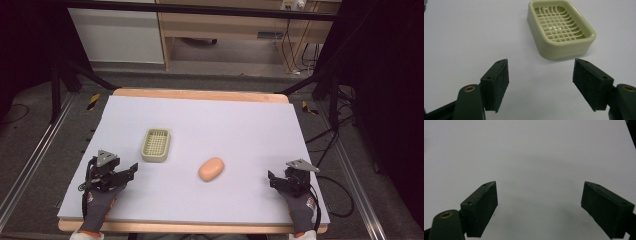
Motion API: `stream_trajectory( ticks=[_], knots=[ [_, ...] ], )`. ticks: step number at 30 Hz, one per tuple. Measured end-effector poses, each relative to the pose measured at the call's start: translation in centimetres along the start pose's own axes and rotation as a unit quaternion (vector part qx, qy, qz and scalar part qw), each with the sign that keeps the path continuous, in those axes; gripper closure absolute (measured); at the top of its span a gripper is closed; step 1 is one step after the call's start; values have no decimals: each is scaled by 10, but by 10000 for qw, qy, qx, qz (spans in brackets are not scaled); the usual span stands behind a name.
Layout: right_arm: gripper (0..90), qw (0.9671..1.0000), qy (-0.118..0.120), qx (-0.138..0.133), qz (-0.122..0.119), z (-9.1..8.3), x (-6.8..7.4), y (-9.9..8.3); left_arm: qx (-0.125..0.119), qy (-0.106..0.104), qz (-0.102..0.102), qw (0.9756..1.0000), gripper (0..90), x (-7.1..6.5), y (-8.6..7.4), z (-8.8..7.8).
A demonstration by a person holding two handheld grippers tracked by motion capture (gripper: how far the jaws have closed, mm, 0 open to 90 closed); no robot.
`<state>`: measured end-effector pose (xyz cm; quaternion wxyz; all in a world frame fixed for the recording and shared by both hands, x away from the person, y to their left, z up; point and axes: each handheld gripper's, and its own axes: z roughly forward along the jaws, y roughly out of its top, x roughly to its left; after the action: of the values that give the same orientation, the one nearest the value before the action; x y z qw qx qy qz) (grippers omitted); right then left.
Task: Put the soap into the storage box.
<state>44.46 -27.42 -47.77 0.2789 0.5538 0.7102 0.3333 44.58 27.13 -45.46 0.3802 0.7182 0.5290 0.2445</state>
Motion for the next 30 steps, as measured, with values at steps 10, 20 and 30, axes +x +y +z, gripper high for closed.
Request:
stream_trajectory(
  ticks=[10, 20, 30],
  knots=[
    [130, 10000, -25, 17, 4, 0, 2, 0, 48, -248, 231, 9994, 270, -18, 4, 0],
    [115, 9999, -107, 13, -8, -1, 2, 1, 72, -502, 460, 9977, 257, -38, 11, 0],
    [101, 9999, -129, 53, -19, 0, 3, 0, 79, -619, 671, 9958, 251, -51, 17, 1]
  ],
)
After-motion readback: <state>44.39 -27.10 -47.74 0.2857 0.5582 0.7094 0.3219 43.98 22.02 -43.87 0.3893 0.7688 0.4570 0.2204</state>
